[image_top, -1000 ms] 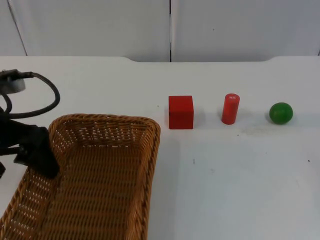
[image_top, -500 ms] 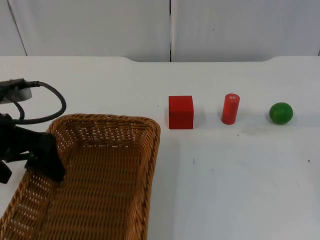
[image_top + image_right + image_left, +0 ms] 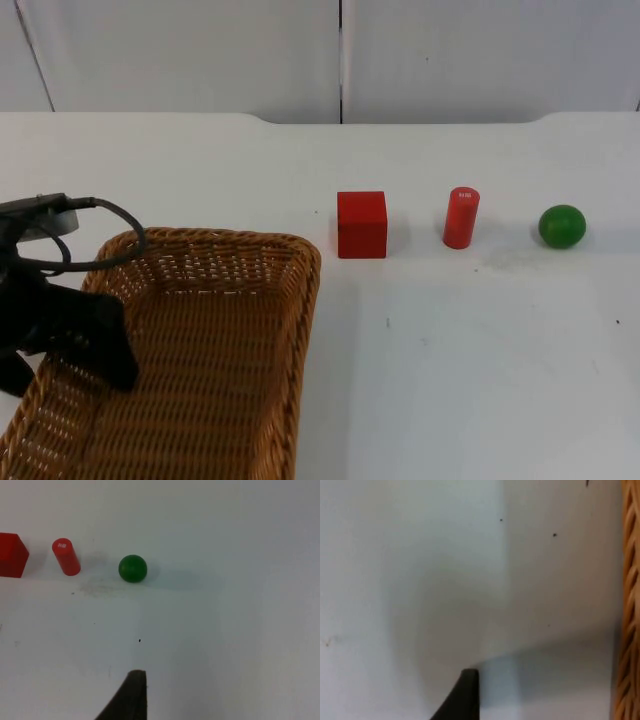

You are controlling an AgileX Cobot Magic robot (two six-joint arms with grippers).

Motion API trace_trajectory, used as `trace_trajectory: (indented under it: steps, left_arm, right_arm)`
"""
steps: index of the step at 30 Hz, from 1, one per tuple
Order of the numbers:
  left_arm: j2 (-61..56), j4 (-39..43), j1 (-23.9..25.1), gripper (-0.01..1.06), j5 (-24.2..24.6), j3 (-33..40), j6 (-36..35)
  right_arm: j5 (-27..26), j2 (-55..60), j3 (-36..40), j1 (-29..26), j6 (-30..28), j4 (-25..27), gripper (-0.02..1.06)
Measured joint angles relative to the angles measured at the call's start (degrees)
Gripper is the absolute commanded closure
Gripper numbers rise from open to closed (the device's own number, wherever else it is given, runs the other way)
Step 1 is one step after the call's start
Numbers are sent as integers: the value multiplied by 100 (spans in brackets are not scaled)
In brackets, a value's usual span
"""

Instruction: Pick up the basket with the left hand and place the object to the left of the red cylinder into the basket with the right hand.

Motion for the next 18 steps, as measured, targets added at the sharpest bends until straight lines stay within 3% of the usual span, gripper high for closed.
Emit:
trace_trajectory:
  steps: [6, 10, 11, 17, 18]
  left_arm:
    - [9, -6, 0, 17, -48, 0, 0]
    - [9, -6, 0, 43, -71, 0, 0]
    - [9, -6, 0, 43, -71, 0, 0]
    - [9, -210, 0, 96, 8, 0, 0]
    - [9, -250, 0, 96, 8, 0, 0]
  right_arm:
    - [0, 0, 0, 0, 0, 0, -1]
    - [0, 0, 0, 0, 0, 0, -1]
    - [0, 0, 0, 0, 0, 0, -1]
    - [-44, 0, 0, 0, -9, 0, -1]
    - [-75, 0, 0, 0, -36, 0, -1]
